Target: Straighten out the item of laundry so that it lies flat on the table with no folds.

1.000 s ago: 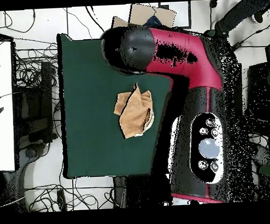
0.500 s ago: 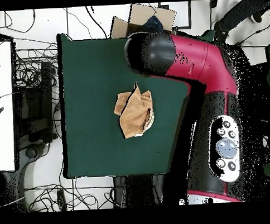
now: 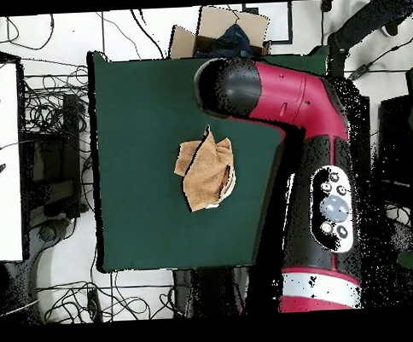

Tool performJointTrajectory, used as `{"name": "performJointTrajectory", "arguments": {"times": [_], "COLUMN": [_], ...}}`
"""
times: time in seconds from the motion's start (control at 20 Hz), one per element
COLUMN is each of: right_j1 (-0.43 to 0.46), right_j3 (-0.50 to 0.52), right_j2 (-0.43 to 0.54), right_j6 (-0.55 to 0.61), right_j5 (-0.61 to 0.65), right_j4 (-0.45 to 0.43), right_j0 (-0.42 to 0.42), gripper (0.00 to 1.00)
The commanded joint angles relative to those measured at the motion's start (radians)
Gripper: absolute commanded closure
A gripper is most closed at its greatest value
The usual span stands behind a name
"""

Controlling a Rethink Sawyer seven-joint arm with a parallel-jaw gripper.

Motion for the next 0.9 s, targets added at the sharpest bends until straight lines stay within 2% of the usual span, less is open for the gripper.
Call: {"name": "performJointTrajectory", "arguments": {"times": [0.05,0.6,0.9], "right_j1": [0.078,0.082,0.067], "right_j3": [0.123,0.144,0.179], "right_j2": [0.028,0.034,0.008], "right_j6": [0.124,0.146,0.212], "right_j5": [-0.060,-0.074,-0.084], "right_j4": [-0.045,-0.023,-0.009], "right_j0": [0.028,0.045,0.077], "gripper": [0.00,0.00,0.00]}}
